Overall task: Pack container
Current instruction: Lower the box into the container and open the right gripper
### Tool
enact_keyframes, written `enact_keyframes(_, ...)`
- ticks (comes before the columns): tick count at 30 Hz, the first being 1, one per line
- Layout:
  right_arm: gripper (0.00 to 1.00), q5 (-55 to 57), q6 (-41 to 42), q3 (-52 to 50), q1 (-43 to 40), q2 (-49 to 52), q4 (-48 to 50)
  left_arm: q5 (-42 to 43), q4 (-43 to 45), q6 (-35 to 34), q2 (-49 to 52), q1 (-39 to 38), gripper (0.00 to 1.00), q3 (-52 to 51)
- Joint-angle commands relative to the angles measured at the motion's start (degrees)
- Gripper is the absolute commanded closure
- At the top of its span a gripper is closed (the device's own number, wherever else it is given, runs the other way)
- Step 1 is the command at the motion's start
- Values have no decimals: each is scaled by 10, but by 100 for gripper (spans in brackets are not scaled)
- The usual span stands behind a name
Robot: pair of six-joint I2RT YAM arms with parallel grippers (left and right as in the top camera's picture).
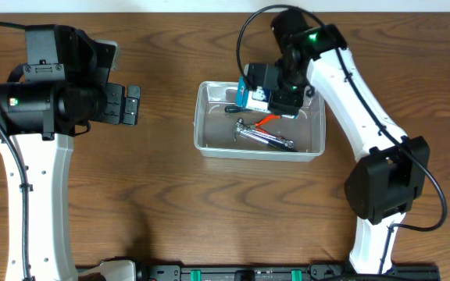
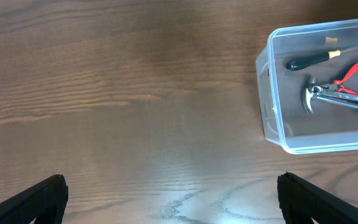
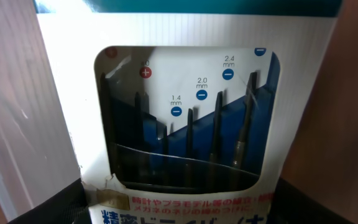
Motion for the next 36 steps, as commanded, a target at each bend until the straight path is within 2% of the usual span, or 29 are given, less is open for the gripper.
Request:
enact_keyframes(1,39,-6,-7,-33,10,-5,10,-7,0,-3,-3,-2,2,3)
enact_keyframes(14,37,-36,-7,-92,10,-5,26,-7,0,-3,-3,-2,2,3)
enact_keyframes(23,34,-36,-7,-165,9,-5,86,-7,0,-3,-3,-2,2,3)
enact_keyframes(28,27,-35,-7,-184,9,-5,102,-7,0,-3,-3,-2,2,3)
enact_keyframes(32,11,-33,-7,-184,8,-5,111,-7,0,-3,-3,-2,2,3)
enact_keyframes(36,1,-27,-6,-184,7,-5,121,-7,0,-3,-3,-2,2,3)
